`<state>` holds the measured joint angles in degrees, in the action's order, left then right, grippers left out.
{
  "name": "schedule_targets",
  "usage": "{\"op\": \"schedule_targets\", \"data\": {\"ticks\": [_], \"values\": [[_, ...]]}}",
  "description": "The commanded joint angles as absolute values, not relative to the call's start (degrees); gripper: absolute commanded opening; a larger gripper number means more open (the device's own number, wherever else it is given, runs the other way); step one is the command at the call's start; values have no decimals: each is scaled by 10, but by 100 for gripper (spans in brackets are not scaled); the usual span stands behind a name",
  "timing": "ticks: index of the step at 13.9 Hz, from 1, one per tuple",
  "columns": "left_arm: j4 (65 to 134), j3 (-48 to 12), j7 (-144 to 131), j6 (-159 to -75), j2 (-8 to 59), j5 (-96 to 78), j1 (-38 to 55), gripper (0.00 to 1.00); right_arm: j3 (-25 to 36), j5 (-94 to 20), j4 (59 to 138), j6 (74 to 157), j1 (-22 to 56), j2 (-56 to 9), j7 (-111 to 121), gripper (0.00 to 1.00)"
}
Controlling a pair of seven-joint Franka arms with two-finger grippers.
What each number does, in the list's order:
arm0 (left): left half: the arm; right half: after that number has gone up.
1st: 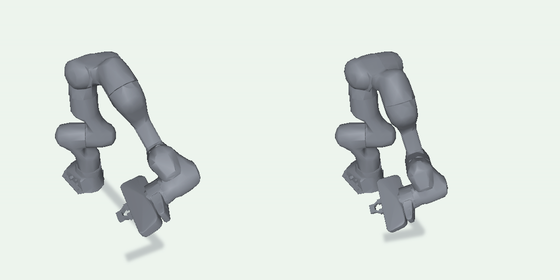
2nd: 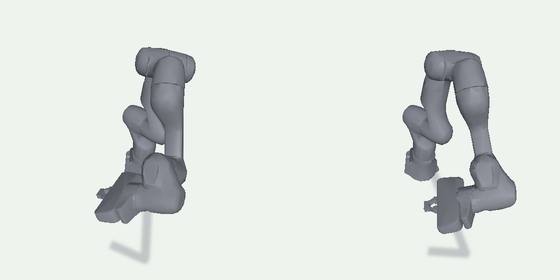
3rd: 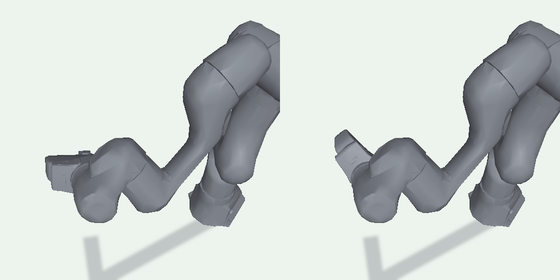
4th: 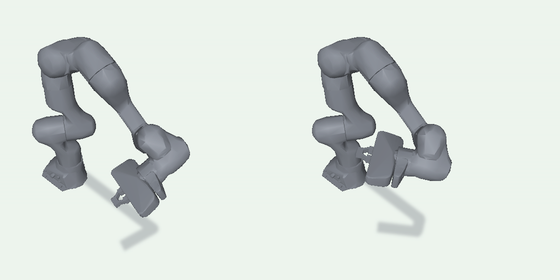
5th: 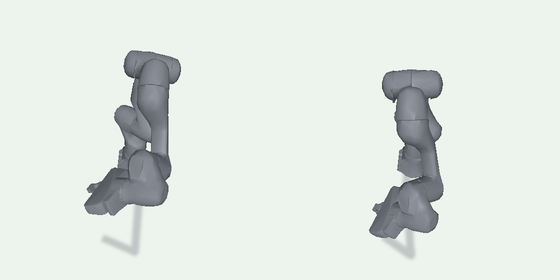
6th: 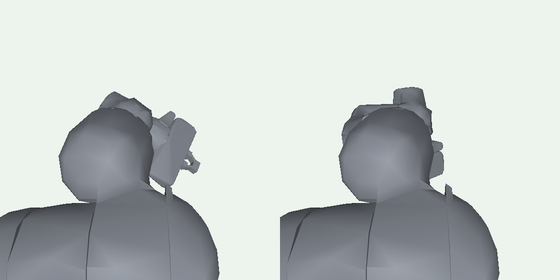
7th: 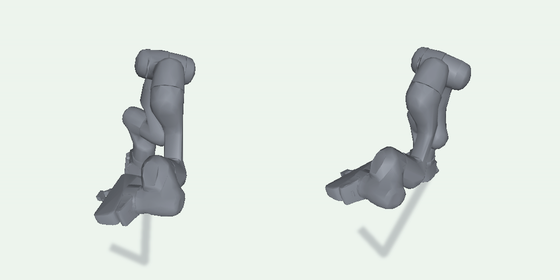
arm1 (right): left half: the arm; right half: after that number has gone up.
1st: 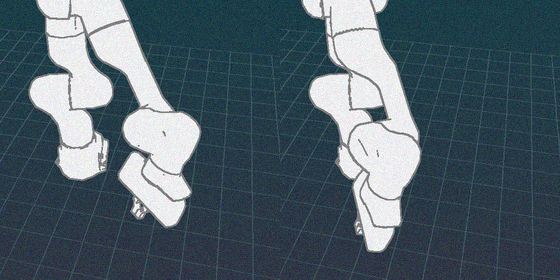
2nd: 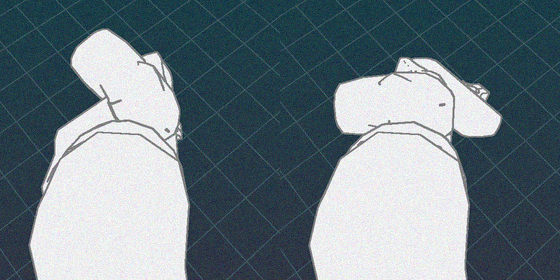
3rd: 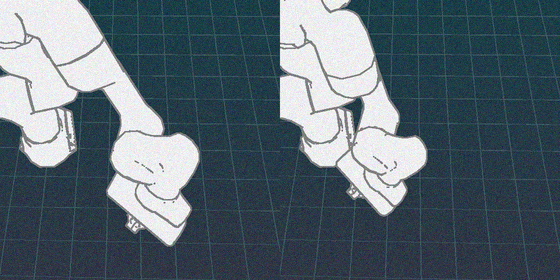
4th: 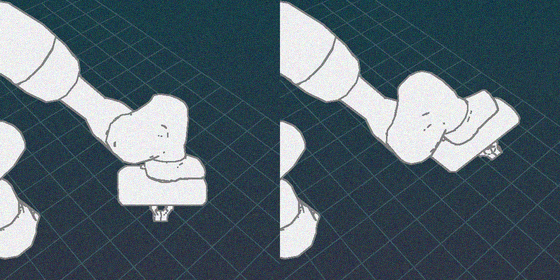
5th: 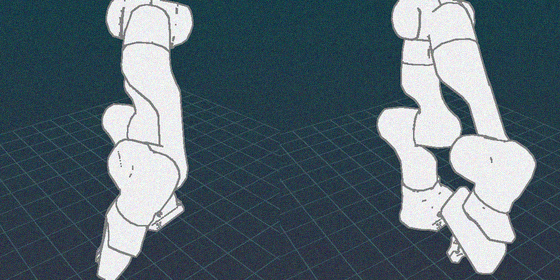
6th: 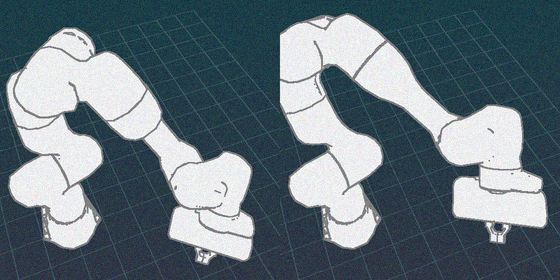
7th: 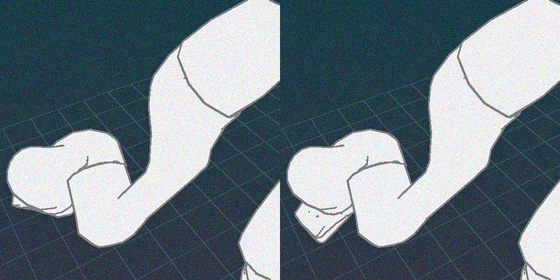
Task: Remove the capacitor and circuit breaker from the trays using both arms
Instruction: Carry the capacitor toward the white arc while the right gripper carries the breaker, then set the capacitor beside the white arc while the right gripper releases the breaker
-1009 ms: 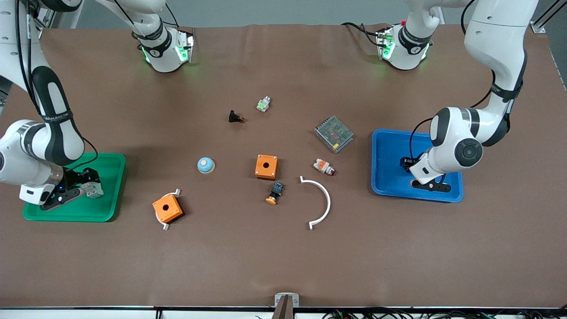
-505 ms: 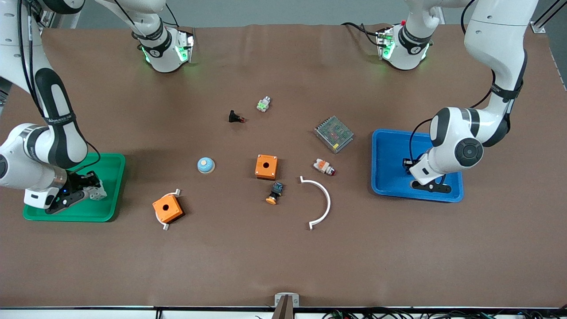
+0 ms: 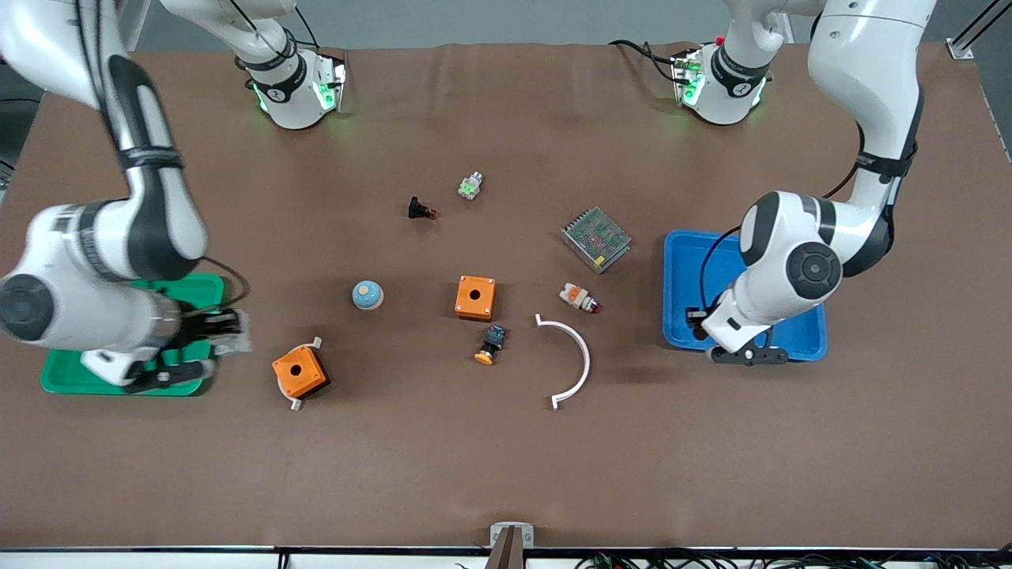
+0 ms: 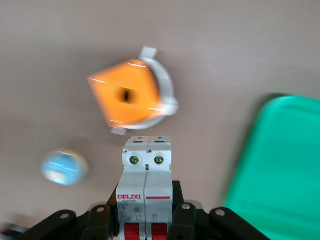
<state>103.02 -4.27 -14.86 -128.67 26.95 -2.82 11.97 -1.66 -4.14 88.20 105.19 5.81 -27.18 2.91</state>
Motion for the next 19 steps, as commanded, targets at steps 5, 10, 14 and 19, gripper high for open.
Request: {"op": "schedule_targets", "data": {"ticks": [5, 10, 14, 19], "values": [[856, -45, -365, -1267, 388, -47, 234, 2, -15, -78, 882, 1144, 194, -309, -211, 0], [762, -44, -471, -1299, 467, -47, 295, 3, -14, -78, 886, 1214, 223, -373, -280, 2], [750, -40, -489, -1377, 505, -47, 322, 4, -14, -76, 892, 1246, 234, -399, -290, 7], [750, -32, -487, -1379, 520, -42, 342, 18, -14, -74, 892, 1257, 236, -408, -289, 60]]}}
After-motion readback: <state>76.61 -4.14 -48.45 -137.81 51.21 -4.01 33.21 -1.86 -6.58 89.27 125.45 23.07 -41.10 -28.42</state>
